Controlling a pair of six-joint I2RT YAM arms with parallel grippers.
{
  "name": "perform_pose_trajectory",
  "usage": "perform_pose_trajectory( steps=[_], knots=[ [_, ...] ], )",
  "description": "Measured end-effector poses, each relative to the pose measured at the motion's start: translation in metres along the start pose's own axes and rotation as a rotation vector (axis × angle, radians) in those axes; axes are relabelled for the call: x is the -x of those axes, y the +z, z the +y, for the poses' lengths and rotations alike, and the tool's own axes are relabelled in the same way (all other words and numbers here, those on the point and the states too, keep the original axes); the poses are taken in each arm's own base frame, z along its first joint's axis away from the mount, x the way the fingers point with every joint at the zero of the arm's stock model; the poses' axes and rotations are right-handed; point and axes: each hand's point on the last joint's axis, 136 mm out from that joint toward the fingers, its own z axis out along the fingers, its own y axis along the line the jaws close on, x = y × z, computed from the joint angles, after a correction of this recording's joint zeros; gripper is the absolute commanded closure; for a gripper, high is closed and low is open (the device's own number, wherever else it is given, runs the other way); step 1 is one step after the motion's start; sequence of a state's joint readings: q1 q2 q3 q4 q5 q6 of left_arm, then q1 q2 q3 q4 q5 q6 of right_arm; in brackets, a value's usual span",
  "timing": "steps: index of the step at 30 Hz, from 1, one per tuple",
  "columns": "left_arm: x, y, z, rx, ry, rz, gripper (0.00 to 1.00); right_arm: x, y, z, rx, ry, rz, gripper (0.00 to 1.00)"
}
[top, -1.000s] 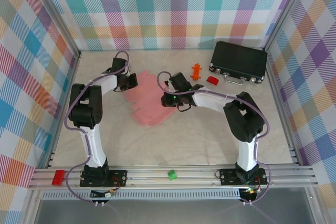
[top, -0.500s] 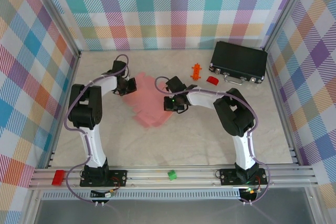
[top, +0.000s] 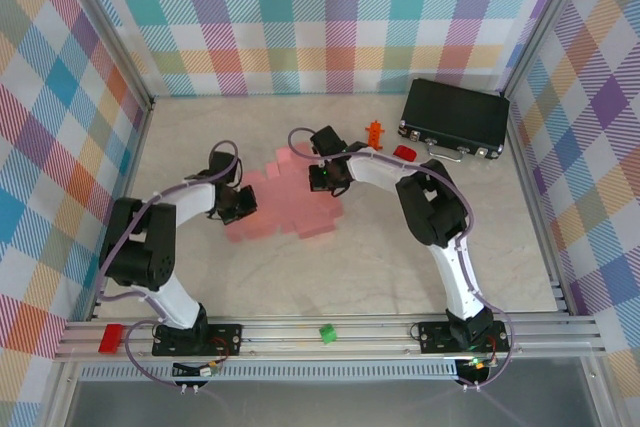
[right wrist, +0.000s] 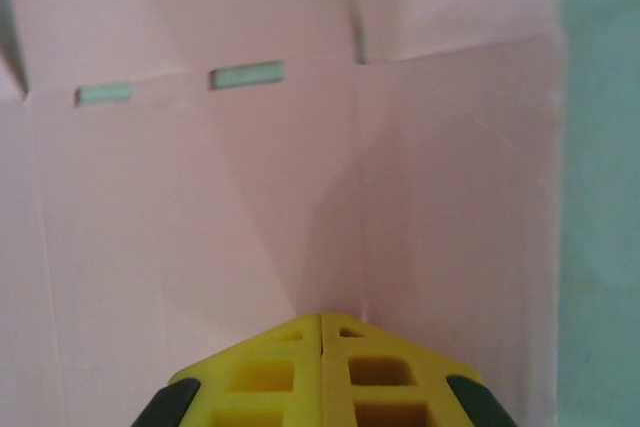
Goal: Fold the paper box
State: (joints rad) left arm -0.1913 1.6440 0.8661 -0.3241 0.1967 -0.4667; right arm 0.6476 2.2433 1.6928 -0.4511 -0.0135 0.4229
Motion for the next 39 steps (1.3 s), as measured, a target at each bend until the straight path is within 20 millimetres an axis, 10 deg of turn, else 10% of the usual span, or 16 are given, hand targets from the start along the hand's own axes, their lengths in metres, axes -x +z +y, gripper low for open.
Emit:
perform_pose_trajectory(
  steps=[7,14,25,39],
  knots=[
    [-0.026,-0.010,-0.028,-0.099,-0.022,0.011,0.84,0.019,0.005,0.002,0.023,-0.022,0.001,0.90],
    [0.008,-0.044,-0.053,-0.134,0.027,-0.104,0.71,-0.012,-0.024,0.006,0.086,0.026,0.045,0.88],
    [0.040,-0.014,-0.047,-0.053,0.184,-0.085,0.98,-0.039,-0.047,0.011,0.161,0.086,0.048,0.95],
    [0.000,0.007,-0.017,0.026,0.164,0.021,1.00,-0.031,-0.012,0.000,0.083,0.100,0.083,0.97]
  ],
)
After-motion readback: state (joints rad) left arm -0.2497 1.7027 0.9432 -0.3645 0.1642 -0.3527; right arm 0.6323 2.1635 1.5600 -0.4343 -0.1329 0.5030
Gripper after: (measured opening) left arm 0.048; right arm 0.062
